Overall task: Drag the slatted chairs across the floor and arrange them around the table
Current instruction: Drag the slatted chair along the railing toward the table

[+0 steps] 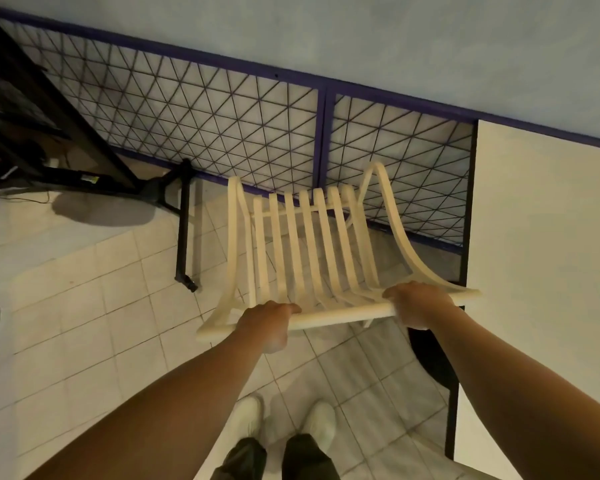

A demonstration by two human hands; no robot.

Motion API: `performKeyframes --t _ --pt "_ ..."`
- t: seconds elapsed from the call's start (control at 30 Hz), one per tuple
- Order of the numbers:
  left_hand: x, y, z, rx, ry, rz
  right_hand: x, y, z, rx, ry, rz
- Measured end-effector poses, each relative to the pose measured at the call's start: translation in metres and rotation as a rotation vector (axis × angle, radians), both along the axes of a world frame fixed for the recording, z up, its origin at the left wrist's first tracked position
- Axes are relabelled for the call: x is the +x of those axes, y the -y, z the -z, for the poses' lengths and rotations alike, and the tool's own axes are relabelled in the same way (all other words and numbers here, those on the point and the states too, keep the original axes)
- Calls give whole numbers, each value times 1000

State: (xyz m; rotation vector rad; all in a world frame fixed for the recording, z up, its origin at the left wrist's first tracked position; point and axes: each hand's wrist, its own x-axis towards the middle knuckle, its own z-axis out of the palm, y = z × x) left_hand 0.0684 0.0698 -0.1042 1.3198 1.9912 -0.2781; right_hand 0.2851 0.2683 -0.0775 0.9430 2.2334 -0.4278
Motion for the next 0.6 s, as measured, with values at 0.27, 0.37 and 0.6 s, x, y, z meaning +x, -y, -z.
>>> performKeyframes --t 0.27,0.37,0.6 --pt "2 -1 0 -20 -60 18 -2 -6 3 15 67 -111" --pt "1 0 -3 5 -31 21 1 -5 4 34 61 -121" --pt "-4 5 -6 29 -9 33 1 6 1 67 71 -117"
